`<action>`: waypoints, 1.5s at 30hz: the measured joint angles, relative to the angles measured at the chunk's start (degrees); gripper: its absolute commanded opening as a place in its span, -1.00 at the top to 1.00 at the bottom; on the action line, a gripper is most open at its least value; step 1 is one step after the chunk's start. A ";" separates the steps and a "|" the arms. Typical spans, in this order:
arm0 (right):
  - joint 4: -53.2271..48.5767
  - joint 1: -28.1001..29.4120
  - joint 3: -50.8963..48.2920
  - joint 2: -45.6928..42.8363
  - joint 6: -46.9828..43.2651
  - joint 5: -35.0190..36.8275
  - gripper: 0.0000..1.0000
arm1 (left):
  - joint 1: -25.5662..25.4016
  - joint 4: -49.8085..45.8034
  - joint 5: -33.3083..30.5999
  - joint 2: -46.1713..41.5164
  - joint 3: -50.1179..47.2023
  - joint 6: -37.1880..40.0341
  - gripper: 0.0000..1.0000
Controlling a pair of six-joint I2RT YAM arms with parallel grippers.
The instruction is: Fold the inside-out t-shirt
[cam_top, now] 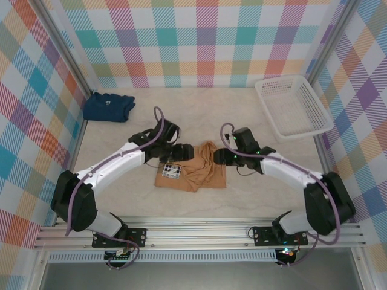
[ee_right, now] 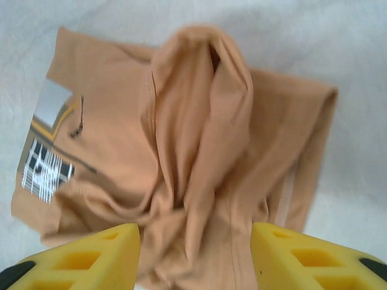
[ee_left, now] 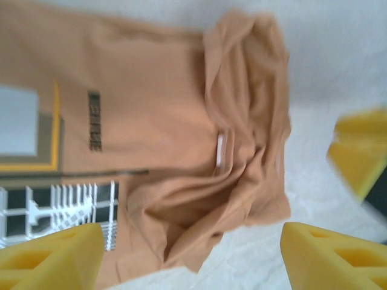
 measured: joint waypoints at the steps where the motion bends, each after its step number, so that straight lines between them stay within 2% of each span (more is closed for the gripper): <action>1: 0.26 0.00 2.10 2.54 0.00 0.24 -0.04 | -0.31 0.85 1.68 0.31 -2.03 -0.13 -0.58; 6: 1.70 -0.04 7.26 11.52 0.04 1.25 0.02 | -2.29 2.86 5.42 4.39 -4.87 -0.11 -0.55; 12: 1.97 -0.04 9.97 17.57 0.11 0.87 0.24 | -3.45 6.29 6.32 7.61 -4.87 0.11 -0.37; 20: 1.97 -0.22 11.80 18.53 -0.39 1.20 0.75 | -3.85 10.86 8.00 10.34 -4.92 0.17 0.46; 25: 1.88 -0.74 12.68 19.15 -1.27 1.22 0.89 | -6.08 12.57 9.11 10.64 -4.70 -0.15 0.69; 31: 0.96 -2.23 15.30 20.63 -1.53 -0.22 0.89 | -11.13 15.93 10.21 10.67 -2.23 -0.20 0.69; 34: 0.44 -3.34 16.37 21.84 -1.51 -2.23 0.83 | -13.49 18.80 10.62 11.52 -0.44 -0.20 0.62; 41: -0.68 -6.95 18.67 25.51 -1.20 -9.73 0.54 | -17.31 23.67 11.23 18.45 3.74 0.24 0.13; 45: -1.18 -10.08 18.64 24.81 -1.49 -13.05 0.39 | -18.14 23.43 11.65 18.80 4.35 2.32 -0.14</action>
